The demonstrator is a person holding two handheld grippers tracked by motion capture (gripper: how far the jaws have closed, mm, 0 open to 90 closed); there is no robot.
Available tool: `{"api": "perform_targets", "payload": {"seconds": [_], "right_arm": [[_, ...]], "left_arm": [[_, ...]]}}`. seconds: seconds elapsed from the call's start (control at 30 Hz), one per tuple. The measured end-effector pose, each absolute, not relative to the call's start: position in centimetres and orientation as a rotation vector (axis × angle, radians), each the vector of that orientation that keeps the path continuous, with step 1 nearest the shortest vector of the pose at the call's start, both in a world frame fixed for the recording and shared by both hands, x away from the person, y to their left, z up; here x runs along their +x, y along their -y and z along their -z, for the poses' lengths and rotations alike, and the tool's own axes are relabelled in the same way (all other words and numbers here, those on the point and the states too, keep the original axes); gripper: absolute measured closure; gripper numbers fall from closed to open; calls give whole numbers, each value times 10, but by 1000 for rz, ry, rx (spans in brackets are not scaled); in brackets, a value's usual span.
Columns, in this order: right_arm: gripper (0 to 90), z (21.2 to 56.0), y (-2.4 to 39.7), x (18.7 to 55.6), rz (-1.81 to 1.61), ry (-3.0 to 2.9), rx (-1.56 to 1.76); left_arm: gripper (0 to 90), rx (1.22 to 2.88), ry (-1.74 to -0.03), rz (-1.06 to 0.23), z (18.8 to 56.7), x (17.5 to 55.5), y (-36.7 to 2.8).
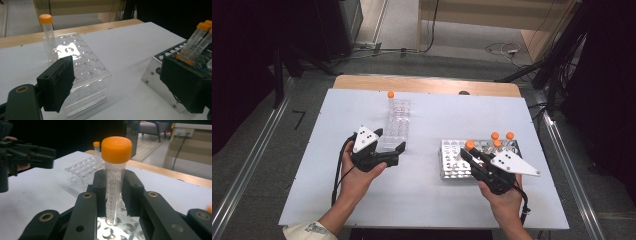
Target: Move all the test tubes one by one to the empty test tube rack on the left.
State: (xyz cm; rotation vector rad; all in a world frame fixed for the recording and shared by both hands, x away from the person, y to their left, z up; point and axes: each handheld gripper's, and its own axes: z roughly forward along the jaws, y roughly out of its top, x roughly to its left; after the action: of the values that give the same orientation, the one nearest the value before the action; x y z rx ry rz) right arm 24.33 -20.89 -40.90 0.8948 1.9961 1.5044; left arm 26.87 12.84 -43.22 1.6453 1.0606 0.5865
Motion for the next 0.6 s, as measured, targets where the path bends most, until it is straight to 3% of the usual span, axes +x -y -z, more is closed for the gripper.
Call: {"api": "perform_targets", "payload": {"seconds": [0.6], "right_arm": [[721, 427, 144, 272, -1485, -2148, 834]], "left_arm": [[138, 1629, -977, -552, 413, 271, -102]]}}
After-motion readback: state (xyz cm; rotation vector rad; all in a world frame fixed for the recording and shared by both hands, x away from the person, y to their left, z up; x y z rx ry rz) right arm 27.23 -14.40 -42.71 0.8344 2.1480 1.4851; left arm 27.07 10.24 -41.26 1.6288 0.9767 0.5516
